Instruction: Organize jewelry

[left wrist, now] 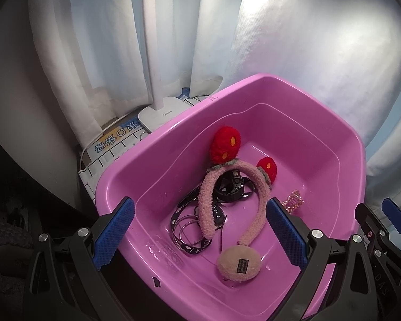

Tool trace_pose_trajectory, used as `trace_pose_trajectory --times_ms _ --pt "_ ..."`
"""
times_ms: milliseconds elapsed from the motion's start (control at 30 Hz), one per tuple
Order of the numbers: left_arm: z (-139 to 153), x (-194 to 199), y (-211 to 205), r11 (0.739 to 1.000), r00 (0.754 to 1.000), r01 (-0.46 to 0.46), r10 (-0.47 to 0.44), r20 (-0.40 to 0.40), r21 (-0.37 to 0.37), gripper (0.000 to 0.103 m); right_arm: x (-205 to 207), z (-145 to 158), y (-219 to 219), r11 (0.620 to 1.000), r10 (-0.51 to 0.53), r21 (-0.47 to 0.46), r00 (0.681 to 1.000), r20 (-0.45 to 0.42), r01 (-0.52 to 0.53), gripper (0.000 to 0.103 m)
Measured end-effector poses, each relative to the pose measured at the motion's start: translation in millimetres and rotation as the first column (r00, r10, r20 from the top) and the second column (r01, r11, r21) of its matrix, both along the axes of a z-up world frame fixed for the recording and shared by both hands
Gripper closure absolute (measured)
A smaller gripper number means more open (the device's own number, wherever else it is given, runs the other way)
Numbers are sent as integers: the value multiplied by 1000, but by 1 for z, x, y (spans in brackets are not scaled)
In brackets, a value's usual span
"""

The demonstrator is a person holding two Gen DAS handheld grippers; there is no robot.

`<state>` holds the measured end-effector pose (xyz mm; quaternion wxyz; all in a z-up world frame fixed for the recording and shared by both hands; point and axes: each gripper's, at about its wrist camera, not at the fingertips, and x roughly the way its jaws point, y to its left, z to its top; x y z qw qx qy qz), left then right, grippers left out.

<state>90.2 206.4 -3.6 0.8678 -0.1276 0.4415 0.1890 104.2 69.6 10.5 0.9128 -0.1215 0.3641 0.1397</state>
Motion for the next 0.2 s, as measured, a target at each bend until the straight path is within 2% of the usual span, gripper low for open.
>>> trace_pose_trajectory --times_ms 200 --pt "-1 -3 6 999 999 -42 42 -4 -22 6 0 0 0 1000 -1 1 1000 0 1 43"
